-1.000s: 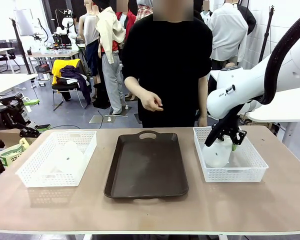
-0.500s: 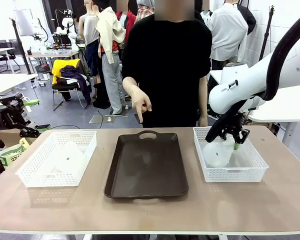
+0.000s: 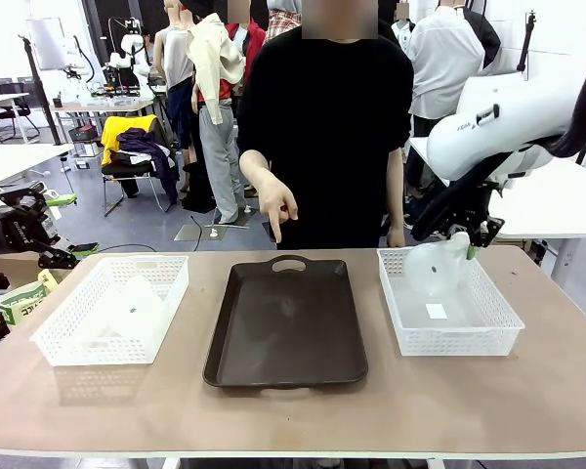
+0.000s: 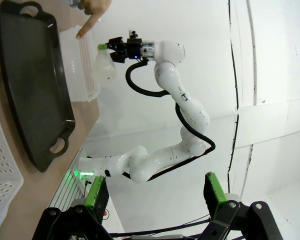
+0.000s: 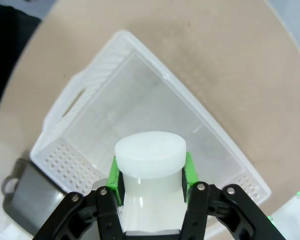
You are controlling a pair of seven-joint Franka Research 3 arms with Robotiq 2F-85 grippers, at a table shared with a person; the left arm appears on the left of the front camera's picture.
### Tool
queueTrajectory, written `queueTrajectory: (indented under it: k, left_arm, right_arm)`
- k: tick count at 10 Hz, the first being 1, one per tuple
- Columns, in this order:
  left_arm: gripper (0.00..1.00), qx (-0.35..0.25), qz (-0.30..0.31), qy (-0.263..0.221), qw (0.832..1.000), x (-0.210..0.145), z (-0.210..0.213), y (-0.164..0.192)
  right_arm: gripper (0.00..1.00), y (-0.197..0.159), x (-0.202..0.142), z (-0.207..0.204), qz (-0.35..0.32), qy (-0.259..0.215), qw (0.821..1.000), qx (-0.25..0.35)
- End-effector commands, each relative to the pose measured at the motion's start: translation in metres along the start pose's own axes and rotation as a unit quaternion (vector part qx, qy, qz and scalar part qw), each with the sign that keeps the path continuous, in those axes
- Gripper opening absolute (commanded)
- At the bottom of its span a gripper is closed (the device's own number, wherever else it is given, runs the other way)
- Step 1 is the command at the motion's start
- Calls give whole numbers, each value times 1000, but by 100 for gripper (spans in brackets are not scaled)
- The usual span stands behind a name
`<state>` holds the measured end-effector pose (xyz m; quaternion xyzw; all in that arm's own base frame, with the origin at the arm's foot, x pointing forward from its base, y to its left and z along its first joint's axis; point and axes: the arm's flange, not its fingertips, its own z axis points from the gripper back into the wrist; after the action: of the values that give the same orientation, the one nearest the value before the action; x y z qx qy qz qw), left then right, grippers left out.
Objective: Prepare the laboratory tools.
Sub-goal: While moving the picked Big flask to the Handle tray indicated by the person, stop as directed by the person.
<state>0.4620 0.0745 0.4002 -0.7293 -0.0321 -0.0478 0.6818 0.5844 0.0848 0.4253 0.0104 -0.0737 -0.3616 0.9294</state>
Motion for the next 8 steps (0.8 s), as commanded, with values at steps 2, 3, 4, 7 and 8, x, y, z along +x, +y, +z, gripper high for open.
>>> queueTrajectory:
  k: [2, 3, 4, 7, 8]
  left_arm:
    - [100, -3, -4, 1, 1000, 0, 1, -2]
    - [100, -3, -4, 1, 1000, 0, 1, -2]
    - [100, -3, -4, 1, 1000, 0, 1, -2]
    - [100, -3, -4, 1, 1000, 0, 1, -2]
    - [100, -3, -4, 1, 1000, 0, 1, -2]
  right_arm:
    - [0, -12, -10, 2, 23, 4, 999, 32]
    - [0, -13, -8, 0, 25, 12, 999, 31]
    - [0, -15, -6, -4, 21, 15, 999, 27]
    - [0, -6, -10, 9, 20, -2, 1000, 17]
    - [0, -6, -10, 9, 20, -2, 1000, 17]
